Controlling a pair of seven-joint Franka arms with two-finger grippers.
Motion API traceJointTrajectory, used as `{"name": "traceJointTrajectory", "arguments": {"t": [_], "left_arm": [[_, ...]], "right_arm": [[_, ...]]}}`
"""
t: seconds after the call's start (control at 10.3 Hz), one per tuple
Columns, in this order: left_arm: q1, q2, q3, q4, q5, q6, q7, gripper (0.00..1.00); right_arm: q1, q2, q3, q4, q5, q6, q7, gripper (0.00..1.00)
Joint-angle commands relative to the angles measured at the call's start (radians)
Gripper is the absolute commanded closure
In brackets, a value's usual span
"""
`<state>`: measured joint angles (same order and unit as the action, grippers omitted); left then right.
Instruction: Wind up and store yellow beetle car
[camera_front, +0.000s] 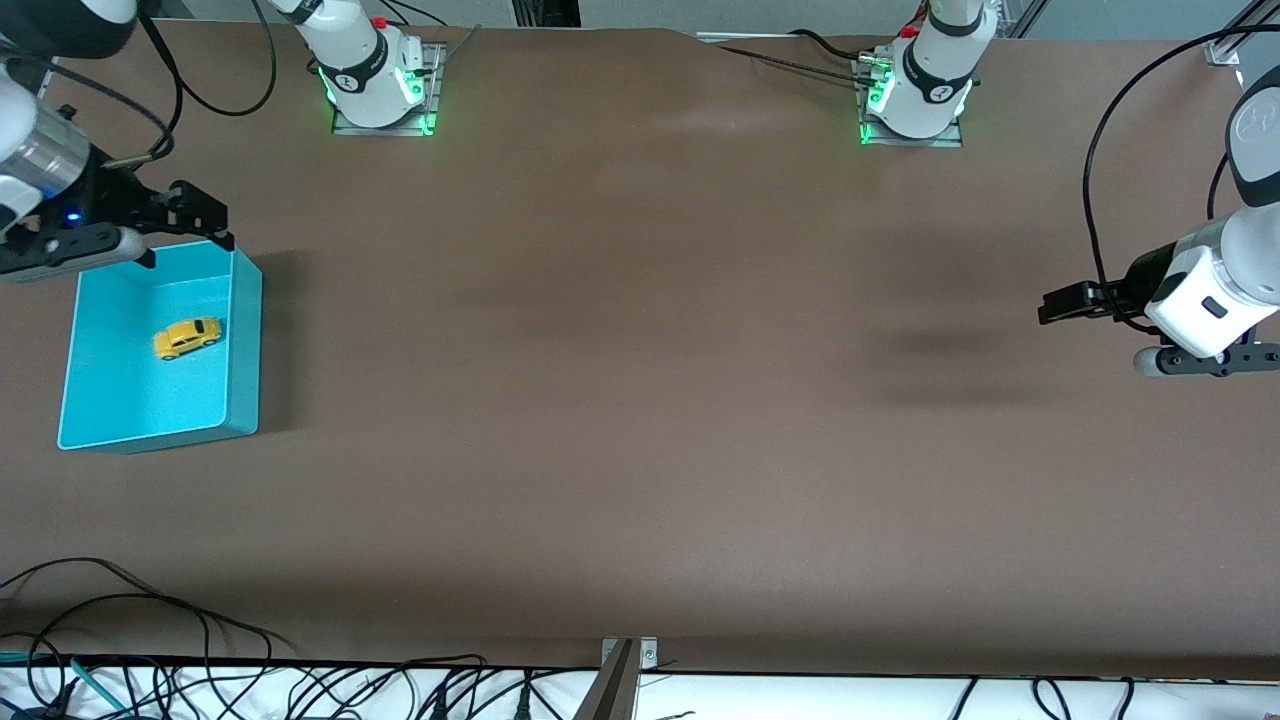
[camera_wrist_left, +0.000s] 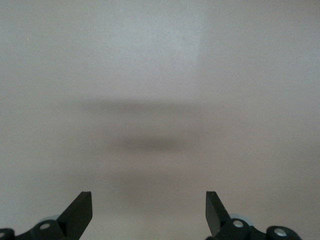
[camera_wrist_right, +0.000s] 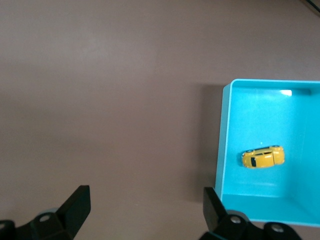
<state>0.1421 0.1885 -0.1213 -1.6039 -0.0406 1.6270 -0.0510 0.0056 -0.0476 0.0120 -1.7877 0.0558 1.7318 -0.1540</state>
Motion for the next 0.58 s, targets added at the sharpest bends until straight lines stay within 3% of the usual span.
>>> {"name": "traceJointTrajectory", "arguments": {"t": [0.0, 0.19, 0.48], "left_arm": [[0.011, -0.034, 0.000, -0.036, -0.027, 0.016, 0.031, 0.00], [0.011, -0.034, 0.000, -0.033, -0.027, 0.016, 0.031, 0.00], [0.017, -0.034, 0.002, -0.031, -0.027, 0.016, 0.030, 0.00]], "right_arm": [[0.039, 0.121, -0.014, 0.218, 0.006, -0.118, 0.085, 0.00], [0.048, 0.144, -0.014, 0.283, -0.008, -0.161, 0.090, 0.00], [0.047, 0.138, -0.014, 0.280, -0.011, -0.164, 0.091, 0.00]]}}
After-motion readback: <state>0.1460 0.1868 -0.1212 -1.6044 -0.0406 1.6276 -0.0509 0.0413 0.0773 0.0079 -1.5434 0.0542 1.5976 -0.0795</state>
